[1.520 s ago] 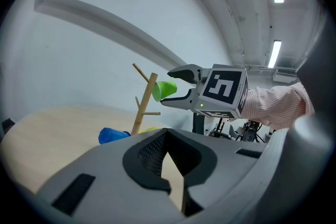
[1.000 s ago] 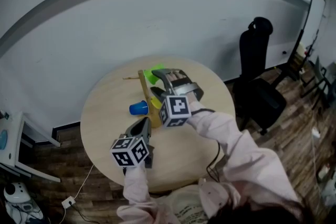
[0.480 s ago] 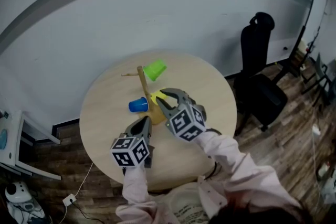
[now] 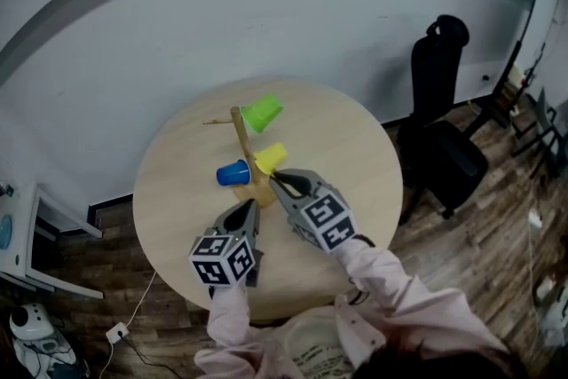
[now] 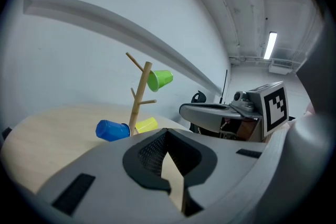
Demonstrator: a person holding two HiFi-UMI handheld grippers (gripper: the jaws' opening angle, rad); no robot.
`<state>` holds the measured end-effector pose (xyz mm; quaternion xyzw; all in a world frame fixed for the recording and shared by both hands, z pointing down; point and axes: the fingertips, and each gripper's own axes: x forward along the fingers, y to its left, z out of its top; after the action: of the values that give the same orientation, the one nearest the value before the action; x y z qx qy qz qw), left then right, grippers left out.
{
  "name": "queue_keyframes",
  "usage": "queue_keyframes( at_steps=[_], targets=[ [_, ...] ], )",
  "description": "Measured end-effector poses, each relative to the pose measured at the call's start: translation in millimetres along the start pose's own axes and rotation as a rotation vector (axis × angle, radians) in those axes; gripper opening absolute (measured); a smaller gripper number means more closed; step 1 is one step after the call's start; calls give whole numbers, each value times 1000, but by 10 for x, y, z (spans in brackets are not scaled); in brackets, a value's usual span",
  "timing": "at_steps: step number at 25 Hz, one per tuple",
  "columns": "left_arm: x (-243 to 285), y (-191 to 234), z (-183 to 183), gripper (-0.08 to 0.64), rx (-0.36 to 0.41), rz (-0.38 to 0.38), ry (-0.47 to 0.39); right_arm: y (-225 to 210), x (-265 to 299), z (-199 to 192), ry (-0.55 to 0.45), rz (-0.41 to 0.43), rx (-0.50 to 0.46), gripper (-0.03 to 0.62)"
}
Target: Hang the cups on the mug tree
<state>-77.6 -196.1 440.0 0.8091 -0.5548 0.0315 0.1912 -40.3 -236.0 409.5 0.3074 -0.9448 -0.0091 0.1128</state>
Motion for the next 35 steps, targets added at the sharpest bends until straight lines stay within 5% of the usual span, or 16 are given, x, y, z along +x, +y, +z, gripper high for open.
queue_keyframes(
  at_steps=[14,22,35],
  targets=[
    [-29,-67,-189,15,11,-15,24,194,-146,-372,-25,104,265,-5],
    [-95,-170,-182,15,28,-35,6,370,-267,-316,-79,179,294,-2],
    [-182,-262,-147,15,57,-51,-28,417,-388,-159,-162,174,243,-2]
  ],
)
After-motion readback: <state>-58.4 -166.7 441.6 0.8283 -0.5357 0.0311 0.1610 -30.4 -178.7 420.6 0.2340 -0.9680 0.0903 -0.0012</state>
